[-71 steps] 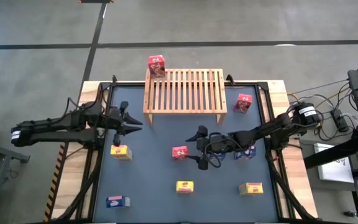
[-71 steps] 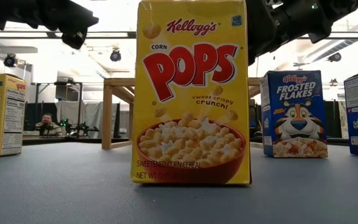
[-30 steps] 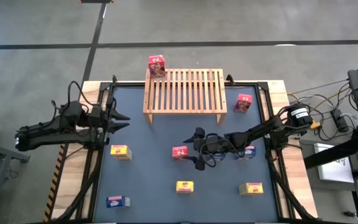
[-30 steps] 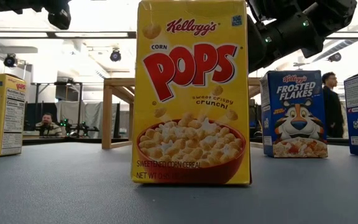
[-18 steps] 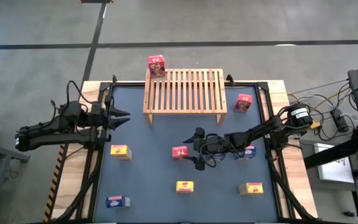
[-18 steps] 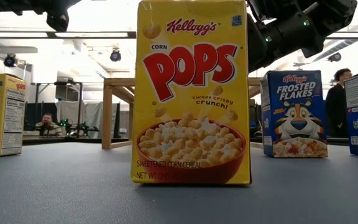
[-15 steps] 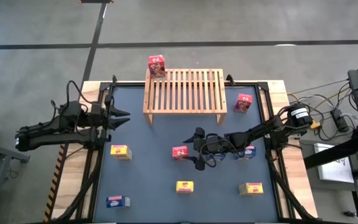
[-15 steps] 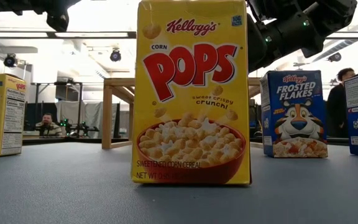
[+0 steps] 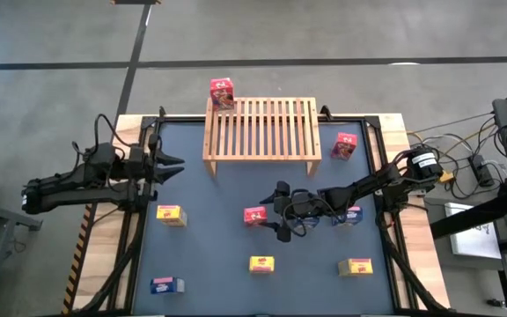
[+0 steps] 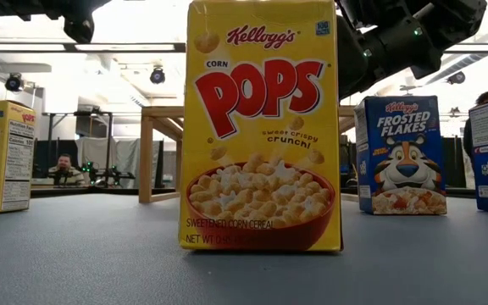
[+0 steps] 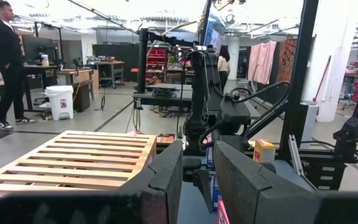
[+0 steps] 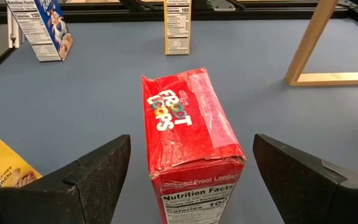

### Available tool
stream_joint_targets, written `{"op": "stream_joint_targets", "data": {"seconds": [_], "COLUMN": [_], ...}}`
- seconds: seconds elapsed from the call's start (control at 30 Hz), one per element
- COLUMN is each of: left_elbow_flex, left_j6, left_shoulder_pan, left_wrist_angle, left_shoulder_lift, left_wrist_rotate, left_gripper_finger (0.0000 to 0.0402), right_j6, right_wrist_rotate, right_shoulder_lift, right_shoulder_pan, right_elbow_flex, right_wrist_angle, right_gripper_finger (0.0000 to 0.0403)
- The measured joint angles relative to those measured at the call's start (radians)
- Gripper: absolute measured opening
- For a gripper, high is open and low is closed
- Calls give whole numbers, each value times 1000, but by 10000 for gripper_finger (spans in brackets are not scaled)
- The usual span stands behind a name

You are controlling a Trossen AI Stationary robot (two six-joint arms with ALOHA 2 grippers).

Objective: Stack cereal on shelf
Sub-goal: Put the bottom red cereal box aligned with the other red cereal box on the shelf

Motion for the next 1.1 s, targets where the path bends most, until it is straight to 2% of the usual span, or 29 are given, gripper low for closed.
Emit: {"op": "stream_joint_targets", "data": {"seconds": [1.1], "left_elbow_flex": [-3], "left_j6": [8], "left_shoulder_pan": [0], "left_wrist_angle": [-4], "left_shoulder_lift": [6], "left_wrist_rotate": [1], "left_gripper_finger": [76], "right_j6": [-4], "right_wrist_rotate": [-1], "right_shoulder_lift": [0], "right_shoulder_pan": [0], "right_elbow_flex": [0], "right_wrist_angle": [-53], "right_gripper_finger": [326]}}
